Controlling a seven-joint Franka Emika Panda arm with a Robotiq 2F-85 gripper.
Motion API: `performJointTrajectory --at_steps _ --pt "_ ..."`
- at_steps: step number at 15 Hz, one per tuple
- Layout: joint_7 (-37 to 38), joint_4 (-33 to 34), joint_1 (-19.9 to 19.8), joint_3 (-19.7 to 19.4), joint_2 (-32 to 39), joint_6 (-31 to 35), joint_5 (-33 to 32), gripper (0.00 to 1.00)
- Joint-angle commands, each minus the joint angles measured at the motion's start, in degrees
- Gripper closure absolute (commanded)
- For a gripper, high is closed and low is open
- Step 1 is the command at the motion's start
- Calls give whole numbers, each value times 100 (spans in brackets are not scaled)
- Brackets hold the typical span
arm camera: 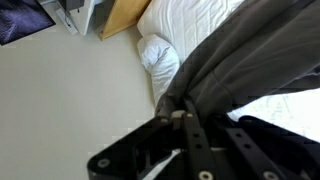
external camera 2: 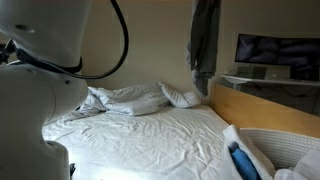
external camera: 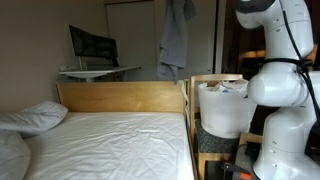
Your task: Put the clothes on the bed in the laundry hamper
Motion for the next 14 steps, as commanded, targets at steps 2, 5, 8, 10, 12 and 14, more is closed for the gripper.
performJointTrajectory --at_steps 2,5,8,10,12,14 --pt "-182 0 359 -1409 -192 -198 1079 95" --pt "-291 2 479 -2372 -290 -200 1636 95" --pt "-646 7 567 -3429 -350 -127 1938 95" --pt "-986 15 540 -4092 -388 -73 1995 95" --pt "-1253 22 465 -4639 -393 -47 1943 95" --pt "-1450 27 363 -5080 -394 88 1905 95"
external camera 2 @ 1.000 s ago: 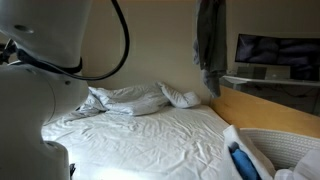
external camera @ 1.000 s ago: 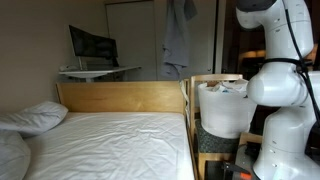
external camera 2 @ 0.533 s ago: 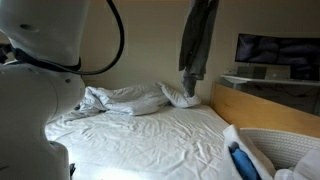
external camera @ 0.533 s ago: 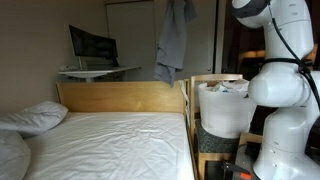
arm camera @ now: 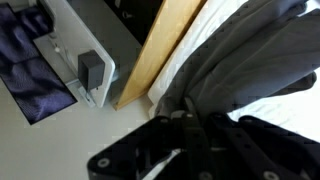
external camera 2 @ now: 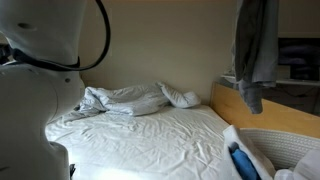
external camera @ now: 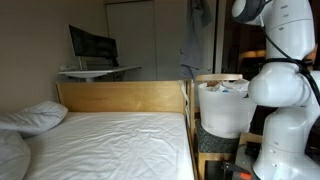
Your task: Put the clothes on the bed in the laundry hamper
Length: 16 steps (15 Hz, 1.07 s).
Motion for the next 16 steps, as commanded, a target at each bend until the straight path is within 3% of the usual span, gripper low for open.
performJointTrajectory --at_steps 1,8,16 --pt "-480 1 -256 -726 -69 312 78 95" --pt "-654 3 -824 -1453 -73 615 -16 96" --pt "-590 0 -1353 -1594 1 -48 12 96"
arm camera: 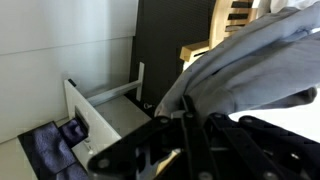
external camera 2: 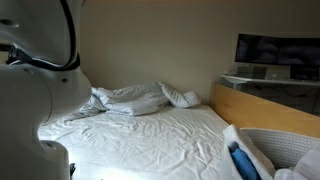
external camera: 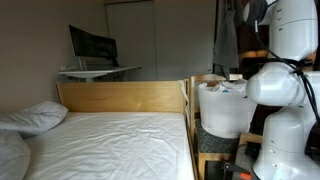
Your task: Put the clothes on the bed in the laundry hamper
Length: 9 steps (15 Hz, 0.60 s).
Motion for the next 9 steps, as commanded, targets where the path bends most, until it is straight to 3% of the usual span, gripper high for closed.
performJointTrajectory --at_steps 1,9 --pt "12 -1 -57 40 7 -95 -35 93" --pt "-5 -2 -45 44 85 -277 -98 96"
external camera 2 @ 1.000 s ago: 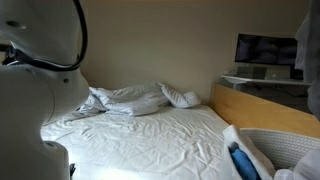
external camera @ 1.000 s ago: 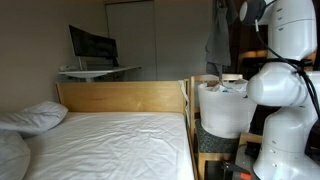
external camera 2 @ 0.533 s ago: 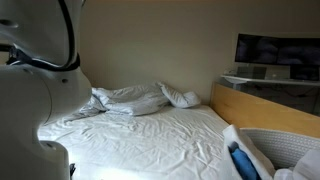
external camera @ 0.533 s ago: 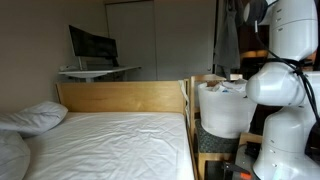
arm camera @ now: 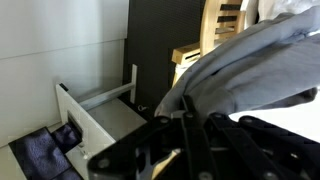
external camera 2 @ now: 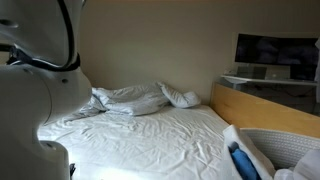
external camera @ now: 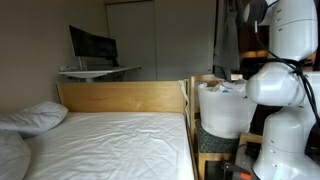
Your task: Put the clothes on the bed in the laundry hamper
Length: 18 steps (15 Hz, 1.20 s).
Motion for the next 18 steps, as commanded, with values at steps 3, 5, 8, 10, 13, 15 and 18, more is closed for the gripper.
performJointTrajectory --at_steps 3,5,8,10,13,15,18 --pt "-222 -3 42 -2 174 -339 -273 96" --pt "-275 -7 43 -30 284 -415 -425 96" --pt "-532 -12 35 -85 457 -658 -778 96" --pt "-851 -63 -5 -119 555 -925 -999 96" --pt "-1474 -128 -52 -210 683 -1376 -1326 96" --pt "-1965 -161 -62 -310 775 -1653 -1625 96" --pt "-2467 -224 -101 -440 919 -1814 -1973 96"
